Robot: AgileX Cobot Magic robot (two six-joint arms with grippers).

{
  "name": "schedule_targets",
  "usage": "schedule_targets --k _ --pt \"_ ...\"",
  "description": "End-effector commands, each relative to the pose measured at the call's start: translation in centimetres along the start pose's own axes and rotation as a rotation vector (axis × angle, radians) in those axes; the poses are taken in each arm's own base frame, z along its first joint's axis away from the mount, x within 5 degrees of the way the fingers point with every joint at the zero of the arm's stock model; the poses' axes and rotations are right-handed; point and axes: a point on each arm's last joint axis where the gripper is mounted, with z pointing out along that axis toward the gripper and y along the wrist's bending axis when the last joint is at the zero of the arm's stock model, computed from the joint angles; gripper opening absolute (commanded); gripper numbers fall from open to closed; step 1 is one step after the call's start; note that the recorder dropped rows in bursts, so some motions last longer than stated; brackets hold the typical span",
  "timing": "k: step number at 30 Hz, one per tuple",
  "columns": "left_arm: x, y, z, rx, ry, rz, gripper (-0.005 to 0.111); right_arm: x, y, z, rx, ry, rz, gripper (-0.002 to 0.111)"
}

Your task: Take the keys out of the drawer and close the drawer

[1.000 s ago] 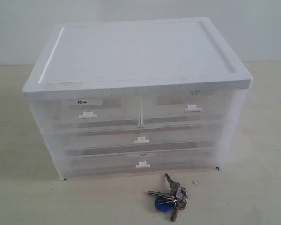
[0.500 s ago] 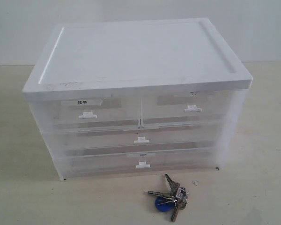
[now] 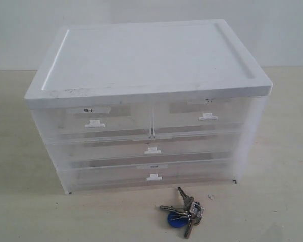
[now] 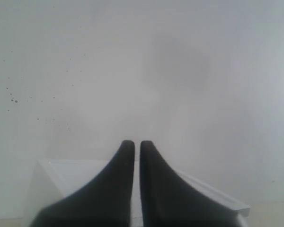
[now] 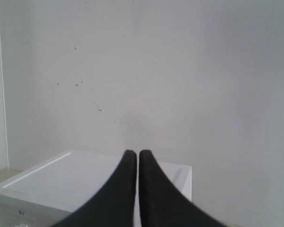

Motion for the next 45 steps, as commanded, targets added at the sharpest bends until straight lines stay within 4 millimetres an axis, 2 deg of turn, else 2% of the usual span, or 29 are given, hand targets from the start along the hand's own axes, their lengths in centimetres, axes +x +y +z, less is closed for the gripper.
schedule_targets --k 1,5,9,15,16,17,22,30,45 --pt "0.0 0.0 0.0 0.000 -0.003 -0.005 0.004 0.6 -0.2 0.1 0.017 0.008 -0.023 0.000" --pt "0.0 0.0 0.0 0.000 -0.003 -0.005 0.004 2.7 -0.8 0.8 0.160 0.064 -0.066 0.000" --pt "0.0 0.0 0.0 0.000 -0.003 -0.005 0.004 5.7 -1.7 1.4 0.354 0.144 -0.053 0.000" --pt "0.0 0.0 0.0 0.000 -0.003 -0.005 0.004 14.8 -3.9 1.4 0.467 0.245 0.001 0.000" --pt "0.0 0.0 0.0 0.000 -0.003 -0.005 0.004 15.1 -4.0 1.4 0.470 0.226 -0.003 0.000" --pt "0.0 0.0 0.0 0.000 -0.003 -0.005 0.004 15.7 -3.9 1.2 0.467 0.288 -0.002 0.000" --pt "-0.1 0.0 0.0 0.003 -0.003 -0.005 0.004 16.1 -4.0 1.0 0.468 0.368 -0.098 0.000" --pt "-0.1 0.0 0.0 0.003 -0.003 -0.005 0.004 17.3 -4.1 0.4 0.478 0.514 -0.098 0.000" --pt "-0.1 0.0 0.0 0.003 -0.003 -0.005 0.004 17.3 -4.1 0.4 0.478 0.513 -0.094 0.000"
